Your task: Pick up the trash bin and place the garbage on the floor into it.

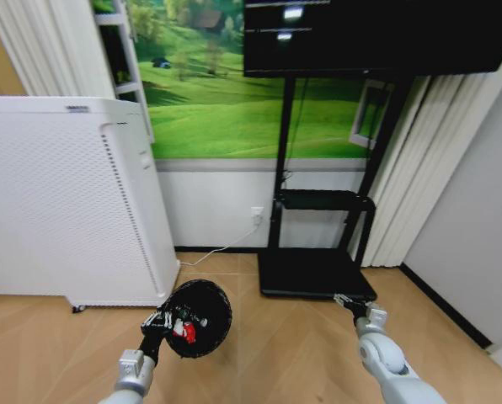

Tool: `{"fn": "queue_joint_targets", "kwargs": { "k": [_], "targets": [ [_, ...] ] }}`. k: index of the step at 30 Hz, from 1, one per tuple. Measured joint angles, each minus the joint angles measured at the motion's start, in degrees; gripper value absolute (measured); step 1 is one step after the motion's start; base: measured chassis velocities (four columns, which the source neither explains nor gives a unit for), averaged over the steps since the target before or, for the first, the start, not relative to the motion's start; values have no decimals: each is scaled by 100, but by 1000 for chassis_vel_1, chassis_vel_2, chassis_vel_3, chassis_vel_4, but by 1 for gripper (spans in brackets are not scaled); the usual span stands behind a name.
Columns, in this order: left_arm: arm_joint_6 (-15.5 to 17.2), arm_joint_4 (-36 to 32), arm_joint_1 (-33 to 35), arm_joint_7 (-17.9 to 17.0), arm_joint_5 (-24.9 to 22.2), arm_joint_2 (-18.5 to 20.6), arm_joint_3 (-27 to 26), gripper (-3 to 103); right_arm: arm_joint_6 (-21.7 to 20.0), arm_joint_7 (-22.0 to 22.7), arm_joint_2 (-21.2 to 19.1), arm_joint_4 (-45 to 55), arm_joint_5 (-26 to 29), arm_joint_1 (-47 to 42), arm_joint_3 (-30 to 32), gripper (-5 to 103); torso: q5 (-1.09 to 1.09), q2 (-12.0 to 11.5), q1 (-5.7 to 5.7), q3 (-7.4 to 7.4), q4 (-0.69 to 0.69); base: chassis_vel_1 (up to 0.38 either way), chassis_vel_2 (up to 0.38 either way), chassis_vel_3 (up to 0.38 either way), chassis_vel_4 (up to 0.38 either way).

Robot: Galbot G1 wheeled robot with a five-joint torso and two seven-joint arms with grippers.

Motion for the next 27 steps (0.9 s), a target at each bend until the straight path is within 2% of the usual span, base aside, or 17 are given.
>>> {"fn": "queue_joint_targets", "kwargs": {
  "k": [2,5,9,11,14,17,27],
  "targets": [
    [-23,29,-2,-6,30,-3,14,6,0,0,1,0,0,0,0,100,-7,0,0,-1,-2,278,295,-264,-264],
    [-26,36,-2,-5,37,-6,26,6,0,0,0,0,0,0,0,100,-1,0,-1,-1,-4,249,121,-209,-217],
    [-42,68,2,-5,63,-35,75,6,0,-1,0,0,0,1,-1,100,-2,0,0,0,4,67,35,6,-42],
    [-48,79,3,-4,72,-45,91,6,0,0,0,-1,0,1,-1,100,1,0,1,0,2,-92,-9,68,40],
    [-64,109,-2,4,82,-53,123,6,0,2,-2,-2,0,1,1,100,-1,0,2,1,-6,-117,-130,23,140],
    [-70,117,-12,18,83,-53,135,6,0,2,-2,-2,0,1,2,100,-4,0,2,1,-7,-91,-166,-11,164],
    [-72,132,-39,17,88,-50,160,6,-1,2,-1,-2,0,1,1,100,-3,0,1,0,1,98,-250,-102,245]
  ]
}}
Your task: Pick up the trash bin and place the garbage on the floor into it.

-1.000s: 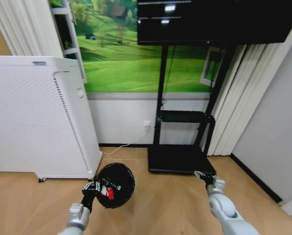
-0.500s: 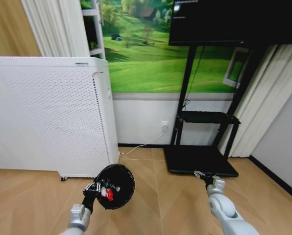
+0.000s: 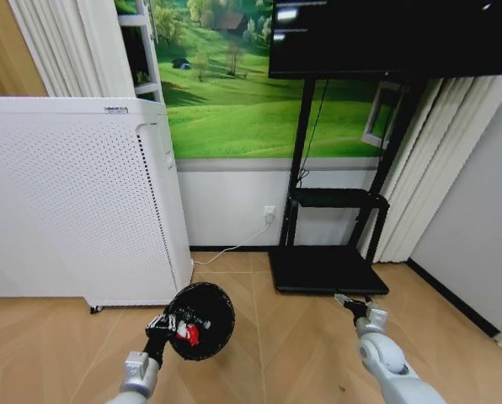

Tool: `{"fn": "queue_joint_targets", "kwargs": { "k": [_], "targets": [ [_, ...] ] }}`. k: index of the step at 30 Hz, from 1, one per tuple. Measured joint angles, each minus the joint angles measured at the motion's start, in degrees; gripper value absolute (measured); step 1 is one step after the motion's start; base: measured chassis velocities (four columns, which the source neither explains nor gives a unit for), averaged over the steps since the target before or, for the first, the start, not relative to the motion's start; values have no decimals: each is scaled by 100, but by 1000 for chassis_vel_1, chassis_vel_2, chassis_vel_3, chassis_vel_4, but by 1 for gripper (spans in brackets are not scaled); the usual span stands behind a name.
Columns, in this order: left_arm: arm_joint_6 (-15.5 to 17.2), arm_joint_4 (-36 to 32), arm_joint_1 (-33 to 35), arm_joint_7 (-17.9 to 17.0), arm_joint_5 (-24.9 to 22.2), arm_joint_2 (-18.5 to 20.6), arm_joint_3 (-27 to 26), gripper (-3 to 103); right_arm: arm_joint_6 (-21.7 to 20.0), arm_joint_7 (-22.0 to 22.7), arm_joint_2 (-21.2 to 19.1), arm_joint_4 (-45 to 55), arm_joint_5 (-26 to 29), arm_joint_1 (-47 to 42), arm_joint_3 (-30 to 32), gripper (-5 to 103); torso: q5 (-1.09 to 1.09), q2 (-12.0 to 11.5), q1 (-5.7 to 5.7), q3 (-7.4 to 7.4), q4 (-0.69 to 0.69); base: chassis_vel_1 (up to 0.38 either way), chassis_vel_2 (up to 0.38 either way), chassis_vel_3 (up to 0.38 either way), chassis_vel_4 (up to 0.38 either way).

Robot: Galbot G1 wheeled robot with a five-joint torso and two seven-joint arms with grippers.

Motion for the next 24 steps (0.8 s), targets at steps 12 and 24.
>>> {"fn": "queue_joint_targets", "kwargs": {
  "k": [12,24],
  "targets": [
    [95,73,413,-312,288,111,30,6,-1,0,0,1,0,-3,0,100,1,1,-4,-2,-2,161,-224,-177,218],
    [249,212,726,-508,0,263,-578,6,-1,-1,0,1,0,0,-1,100,2,0,0,1,-1,-20,40,29,-39]
  ]
}}
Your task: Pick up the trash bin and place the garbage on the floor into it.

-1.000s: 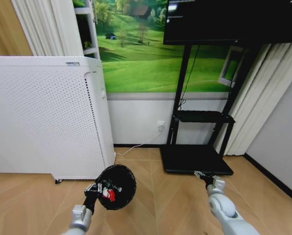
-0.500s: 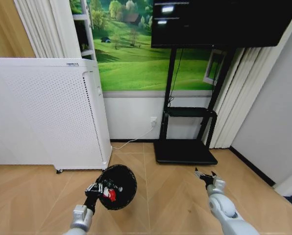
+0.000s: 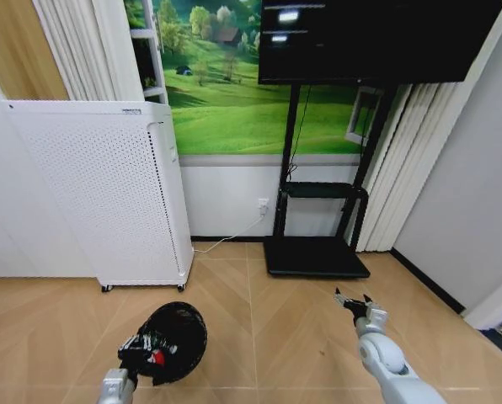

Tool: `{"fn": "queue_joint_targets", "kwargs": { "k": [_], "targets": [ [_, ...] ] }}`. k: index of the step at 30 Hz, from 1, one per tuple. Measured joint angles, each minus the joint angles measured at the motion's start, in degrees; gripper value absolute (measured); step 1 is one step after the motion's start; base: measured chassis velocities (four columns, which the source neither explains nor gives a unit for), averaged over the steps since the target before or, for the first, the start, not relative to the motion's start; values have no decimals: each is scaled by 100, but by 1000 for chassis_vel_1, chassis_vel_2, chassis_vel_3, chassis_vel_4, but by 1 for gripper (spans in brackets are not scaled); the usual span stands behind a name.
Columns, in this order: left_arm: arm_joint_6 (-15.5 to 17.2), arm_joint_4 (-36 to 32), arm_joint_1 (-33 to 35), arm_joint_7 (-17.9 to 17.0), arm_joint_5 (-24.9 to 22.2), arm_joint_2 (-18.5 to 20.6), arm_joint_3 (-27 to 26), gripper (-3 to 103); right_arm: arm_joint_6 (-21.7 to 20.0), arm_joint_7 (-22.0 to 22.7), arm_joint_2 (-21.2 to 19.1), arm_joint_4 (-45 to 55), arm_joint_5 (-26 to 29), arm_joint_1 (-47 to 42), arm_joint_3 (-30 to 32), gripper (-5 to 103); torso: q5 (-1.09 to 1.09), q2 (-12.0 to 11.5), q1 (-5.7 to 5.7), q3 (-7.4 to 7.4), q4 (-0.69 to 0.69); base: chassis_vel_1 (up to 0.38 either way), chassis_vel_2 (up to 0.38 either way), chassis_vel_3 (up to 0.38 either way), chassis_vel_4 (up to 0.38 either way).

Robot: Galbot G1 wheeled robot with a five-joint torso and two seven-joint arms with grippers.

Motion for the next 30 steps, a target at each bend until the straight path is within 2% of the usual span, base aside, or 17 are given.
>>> {"fn": "queue_joint_targets", "kwargs": {
  "k": [12,15,23,25,28,29,30],
  "targets": [
    [5,239,518,-106,127,-68,309,6,0,0,0,0,0,-1,0,100,0,0,-1,-2,-1,0,0,0,0],
    [-130,397,534,-124,231,-137,287,6,0,0,0,0,0,-1,0,100,0,0,-1,-2,-2,0,0,0,0],
    [-184,529,446,-117,123,-85,165,6,0,0,0,0,0,-1,0,100,0,0,-2,-2,-2,0,0,0,0],
    [-162,481,479,-116,25,-60,143,14,0,0,0,0,0,-1,0,100,-1,0,-2,-2,-2,0,0,0,0],
    [-156,470,481,-116,16,-58,138,14,0,0,0,0,0,-1,0,100,-1,0,-2,-2,-2,0,0,0,0],
    [-138,449,491,-112,10,-55,126,24,0,0,0,0,0,-1,0,100,-1,0,-2,-2,-2,0,0,0,0],
    [-120,420,510,-101,3,-49,112,30,0,0,0,0,0,-1,0,100,-1,0,-2,-2,-2,0,0,0,0]
  ]
}}
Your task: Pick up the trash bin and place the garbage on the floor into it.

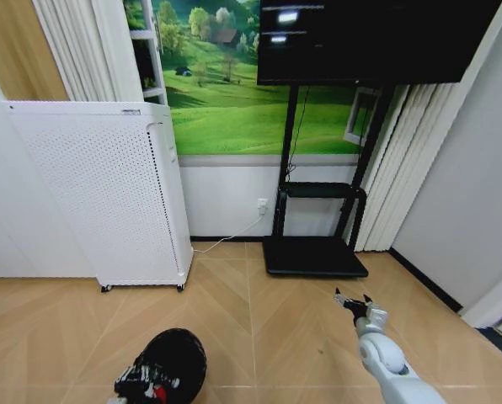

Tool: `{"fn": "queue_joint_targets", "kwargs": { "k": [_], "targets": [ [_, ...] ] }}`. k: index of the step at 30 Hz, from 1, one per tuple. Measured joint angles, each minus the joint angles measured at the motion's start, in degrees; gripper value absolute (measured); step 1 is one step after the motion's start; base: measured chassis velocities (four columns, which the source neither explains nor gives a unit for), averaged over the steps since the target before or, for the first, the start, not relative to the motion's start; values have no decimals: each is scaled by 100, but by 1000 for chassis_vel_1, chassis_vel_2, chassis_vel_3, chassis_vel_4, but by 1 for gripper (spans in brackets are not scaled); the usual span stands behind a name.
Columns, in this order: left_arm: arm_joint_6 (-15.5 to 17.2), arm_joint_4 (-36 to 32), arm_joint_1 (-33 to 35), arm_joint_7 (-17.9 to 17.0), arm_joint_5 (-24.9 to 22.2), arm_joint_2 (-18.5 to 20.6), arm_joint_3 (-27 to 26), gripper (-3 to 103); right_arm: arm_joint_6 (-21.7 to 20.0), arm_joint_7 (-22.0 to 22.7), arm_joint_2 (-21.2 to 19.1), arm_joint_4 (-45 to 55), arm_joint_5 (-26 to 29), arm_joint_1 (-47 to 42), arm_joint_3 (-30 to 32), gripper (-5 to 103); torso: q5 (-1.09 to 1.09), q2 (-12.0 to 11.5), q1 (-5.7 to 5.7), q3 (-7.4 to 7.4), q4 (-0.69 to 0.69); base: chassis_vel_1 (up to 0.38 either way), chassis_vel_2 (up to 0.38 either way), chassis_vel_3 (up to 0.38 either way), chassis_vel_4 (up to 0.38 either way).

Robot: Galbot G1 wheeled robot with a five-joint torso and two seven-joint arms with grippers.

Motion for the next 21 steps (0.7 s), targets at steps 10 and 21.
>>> {"fn": "queue_joint_targets", "kwargs": {
  "k": [10,21],
  "targets": [
    [5,-90,31,16,47,-5,-25,63,0,0,0,0,0,0,0,100,0,0,0,0,0,0,0,0,0],
    [-141,-41,17,84,272,-11,-50,98,0,0,0,0,0,0,0,100,0,0,0,0,0,0,0,0,0]
  ]
}}
